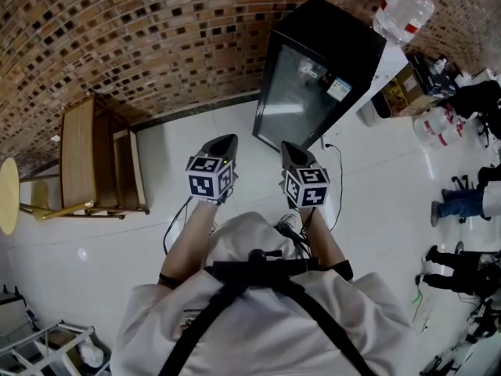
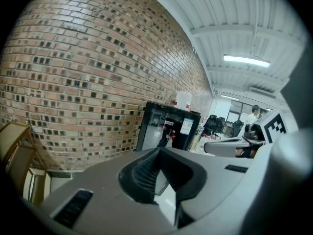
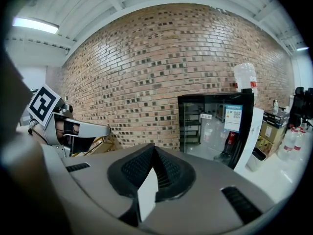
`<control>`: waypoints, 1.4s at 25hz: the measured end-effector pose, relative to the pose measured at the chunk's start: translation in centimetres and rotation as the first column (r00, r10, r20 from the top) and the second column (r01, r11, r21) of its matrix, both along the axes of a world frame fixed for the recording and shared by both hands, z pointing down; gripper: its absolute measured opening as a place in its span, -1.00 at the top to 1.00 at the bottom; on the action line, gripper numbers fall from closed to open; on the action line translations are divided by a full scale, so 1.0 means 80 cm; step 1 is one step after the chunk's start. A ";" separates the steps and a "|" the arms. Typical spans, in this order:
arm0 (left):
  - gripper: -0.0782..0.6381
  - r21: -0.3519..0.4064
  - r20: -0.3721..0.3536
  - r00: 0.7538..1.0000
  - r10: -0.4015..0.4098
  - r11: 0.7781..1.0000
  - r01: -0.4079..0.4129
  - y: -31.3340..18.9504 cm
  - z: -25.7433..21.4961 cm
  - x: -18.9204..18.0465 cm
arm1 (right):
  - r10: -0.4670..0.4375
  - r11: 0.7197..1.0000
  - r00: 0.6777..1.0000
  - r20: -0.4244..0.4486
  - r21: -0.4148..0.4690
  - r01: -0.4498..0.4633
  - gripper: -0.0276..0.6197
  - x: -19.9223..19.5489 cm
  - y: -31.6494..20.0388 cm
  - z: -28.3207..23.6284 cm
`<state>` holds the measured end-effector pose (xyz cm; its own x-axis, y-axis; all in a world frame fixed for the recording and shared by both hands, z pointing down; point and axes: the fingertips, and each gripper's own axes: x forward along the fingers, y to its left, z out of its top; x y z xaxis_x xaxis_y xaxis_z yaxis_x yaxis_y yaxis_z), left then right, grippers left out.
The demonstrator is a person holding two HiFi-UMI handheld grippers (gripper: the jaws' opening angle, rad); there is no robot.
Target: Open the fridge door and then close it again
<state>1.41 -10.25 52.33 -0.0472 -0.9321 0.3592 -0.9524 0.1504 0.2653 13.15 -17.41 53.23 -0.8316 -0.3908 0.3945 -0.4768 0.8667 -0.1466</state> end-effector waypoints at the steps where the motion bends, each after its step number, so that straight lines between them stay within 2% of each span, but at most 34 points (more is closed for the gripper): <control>1: 0.77 0.001 0.001 1.000 0.004 1.000 -0.004 0.000 0.001 0.001 | 0.000 1.000 1.000 -0.001 -0.001 0.000 0.91 0.000 0.000 0.001; 13: 0.77 0.008 -0.049 0.999 -0.017 1.000 0.017 0.003 0.013 -0.011 | 0.001 1.000 1.000 -0.006 0.007 -0.001 0.91 -0.008 0.002 0.006; 19: 0.77 -0.002 -0.074 0.997 -0.027 1.000 0.026 0.031 0.029 -0.048 | 0.013 1.000 1.000 -0.013 0.009 -0.013 0.90 -0.033 0.017 0.011; 25: 0.77 -0.044 -0.074 0.997 0.016 0.999 -0.019 0.085 0.043 -0.119 | 0.156 0.987 0.988 0.011 -0.038 -0.155 0.91 -0.074 0.049 0.019; 29: 0.77 -0.061 -0.059 0.997 0.059 0.996 -0.062 0.103 0.043 -0.167 | 0.215 0.975 0.977 -0.011 -0.062 -0.215 0.91 -0.102 0.077 0.033; 33: 0.77 -0.067 -0.060 0.991 0.120 0.990 -0.124 0.072 0.045 -0.187 | 0.262 0.963 0.964 -0.039 -0.054 -0.264 0.91 -0.100 0.075 0.039; 35: 0.77 -0.065 -0.048 0.984 0.172 0.982 -0.175 0.041 0.041 -0.186 | 0.317 0.945 0.948 -0.033 -0.074 -0.318 0.91 -0.086 0.059 0.044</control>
<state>-13.48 -6.98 55.62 0.1294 -0.8978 0.4209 -0.9537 0.0035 0.3007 6.30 -12.70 56.76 -0.6609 -0.6007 0.4499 -0.7290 0.6563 -0.1946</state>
